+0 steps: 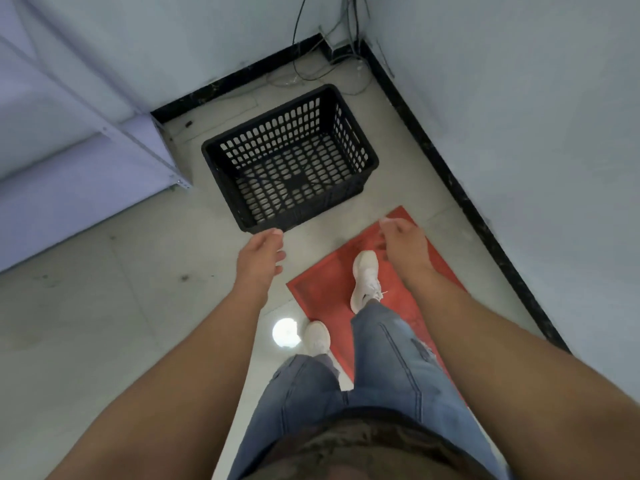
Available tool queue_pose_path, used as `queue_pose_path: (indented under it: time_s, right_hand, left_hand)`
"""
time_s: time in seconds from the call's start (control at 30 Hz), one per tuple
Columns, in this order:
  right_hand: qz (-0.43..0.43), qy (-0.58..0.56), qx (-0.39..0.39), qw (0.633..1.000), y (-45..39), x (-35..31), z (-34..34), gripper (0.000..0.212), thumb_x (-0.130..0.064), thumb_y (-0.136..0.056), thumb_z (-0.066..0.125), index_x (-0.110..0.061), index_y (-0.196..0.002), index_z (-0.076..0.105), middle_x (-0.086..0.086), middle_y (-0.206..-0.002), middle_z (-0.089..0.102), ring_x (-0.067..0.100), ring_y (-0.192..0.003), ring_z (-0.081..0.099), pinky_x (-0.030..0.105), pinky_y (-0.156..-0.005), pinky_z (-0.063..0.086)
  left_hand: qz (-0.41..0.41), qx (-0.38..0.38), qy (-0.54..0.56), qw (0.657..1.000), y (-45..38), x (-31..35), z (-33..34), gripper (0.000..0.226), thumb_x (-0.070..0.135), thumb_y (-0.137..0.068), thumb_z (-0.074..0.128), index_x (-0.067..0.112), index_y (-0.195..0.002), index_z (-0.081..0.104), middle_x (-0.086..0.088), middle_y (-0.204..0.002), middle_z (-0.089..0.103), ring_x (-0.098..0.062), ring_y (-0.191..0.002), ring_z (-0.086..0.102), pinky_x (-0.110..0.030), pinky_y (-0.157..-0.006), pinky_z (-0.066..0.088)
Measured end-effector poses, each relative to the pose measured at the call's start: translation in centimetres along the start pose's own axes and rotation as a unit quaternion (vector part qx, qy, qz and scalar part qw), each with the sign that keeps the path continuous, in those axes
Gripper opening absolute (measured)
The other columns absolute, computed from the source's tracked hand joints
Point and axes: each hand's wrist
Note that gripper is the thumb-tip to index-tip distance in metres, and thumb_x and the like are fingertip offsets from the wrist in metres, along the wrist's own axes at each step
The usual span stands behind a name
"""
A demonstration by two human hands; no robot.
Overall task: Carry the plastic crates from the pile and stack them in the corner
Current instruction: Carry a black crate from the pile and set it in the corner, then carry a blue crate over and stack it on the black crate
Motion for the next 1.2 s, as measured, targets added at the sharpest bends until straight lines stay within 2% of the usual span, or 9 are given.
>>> queue_pose_path:
  time_s: [0.07,0.2,0.37,0.47,0.67,0.97,1.07,1.13,1.2]
  right_hand:
    - [0.017,-0.015,0.014,1.000,2.6,1.5,-1.3,0.027,-0.030,-0.095,0.047,-0.013,-0.079,0.061,0.000,-0.070,0.061,0.021,-0.070,0.062,0.047,-0.081,0.053]
    - [0.043,-0.069,0.066,0.994,7.1,4.7,-4.4,0.051,-0.045,-0.095,0.040,0.000,-0.094,0.064,0.006,-0.079,0.065,0.038,-0.088,0.066,0.054,-0.085,0.052]
    - [0.067,-0.138,0.132,0.979,11.9,9.2,-8.9,0.051,-0.053,-0.095,0.035,-0.012,-0.087,0.064,0.002,-0.081,0.063,0.037,-0.091,0.065,0.054,-0.086,0.052]
    - [0.071,-0.171,0.167,0.968,14.5,12.3,-11.9,0.040,-0.055,-0.094,0.035,-0.027,-0.079,0.060,-0.001,-0.082,0.063,0.032,-0.089,0.066,0.053,-0.088,0.052]
    - [0.066,-0.233,0.235,0.941,20.7,19.4,-17.8,0.046,-0.049,-0.096,0.037,-0.012,-0.100,0.066,-0.003,-0.082,0.063,0.021,-0.077,0.064,0.043,-0.079,0.053]
    - [0.087,-0.314,0.335,0.884,32.3,31.0,-26.1,0.038,-0.047,-0.096,0.039,-0.020,-0.086,0.065,-0.002,-0.077,0.065,0.026,-0.084,0.067,0.044,-0.084,0.051]
    - [0.092,-0.329,0.365,0.866,35.9,34.6,-28.4,0.030,-0.037,-0.097,0.041,-0.022,-0.079,0.060,0.000,-0.079,0.064,0.023,-0.078,0.065,0.044,-0.081,0.051]
    - [0.094,-0.333,0.387,0.855,38.0,36.8,-29.7,0.023,-0.026,-0.098,0.041,-0.019,-0.087,0.060,0.002,-0.087,0.062,0.017,-0.072,0.062,0.041,-0.078,0.051]
    - [0.103,-0.328,0.405,0.847,40.0,38.8,-30.7,0.023,-0.018,-0.097,0.041,-0.014,-0.107,0.061,0.001,-0.092,0.061,0.015,-0.075,0.063,0.040,-0.081,0.051]
  left_hand:
    - [0.018,-0.027,-0.023,0.999,1.8,-0.4,0.4,0.023,0.031,-0.091,0.052,0.021,-0.111,0.056,-0.005,-0.112,0.061,-0.018,-0.097,0.061,-0.031,-0.080,0.049]
    - [0.038,-0.087,-0.068,0.993,5.1,-1.8,2.2,0.021,0.030,-0.092,0.050,0.021,-0.110,0.055,-0.005,-0.112,0.061,-0.018,-0.096,0.062,-0.028,-0.074,0.051]
    - [0.058,-0.150,-0.126,0.979,9.1,-3.4,5.7,0.021,0.031,-0.092,0.050,0.020,-0.109,0.057,-0.003,-0.105,0.061,-0.017,-0.090,0.063,-0.035,-0.080,0.050]
    - [0.090,-0.188,-0.154,0.966,11.8,-3.9,8.4,0.020,0.031,-0.093,0.049,0.021,-0.109,0.055,-0.003,-0.107,0.060,-0.018,-0.093,0.062,-0.032,-0.076,0.050]
    - [0.139,-0.238,-0.166,0.947,19.0,-6.7,13.6,0.019,0.032,-0.093,0.049,0.023,-0.109,0.055,0.001,-0.102,0.059,-0.014,-0.092,0.061,-0.032,-0.075,0.052]
    - [0.151,-0.336,-0.208,0.906,31.8,-17.4,20.0,0.025,0.036,-0.092,0.052,0.025,-0.115,0.054,-0.005,-0.114,0.058,-0.018,-0.096,0.062,-0.032,-0.064,0.058]
    - [0.158,-0.370,-0.220,0.888,36.1,-20.7,21.9,0.020,0.033,-0.092,0.052,0.025,-0.110,0.055,-0.005,-0.116,0.057,-0.018,-0.093,0.062,-0.033,-0.063,0.058]
    - [0.166,-0.389,-0.231,0.876,38.8,-22.6,23.1,0.020,0.031,-0.092,0.052,0.024,-0.111,0.054,-0.004,-0.117,0.057,-0.017,-0.094,0.062,-0.036,-0.070,0.057]
    - [0.176,-0.407,-0.247,0.861,40.9,-24.2,24.1,0.022,0.029,-0.092,0.052,0.025,-0.114,0.054,-0.001,-0.118,0.057,-0.017,-0.100,0.060,-0.036,-0.079,0.055]
Point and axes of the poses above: each hand's wrist, its own y-axis away from the middle knuckle, its own z-axis out of the palm, x = y × z
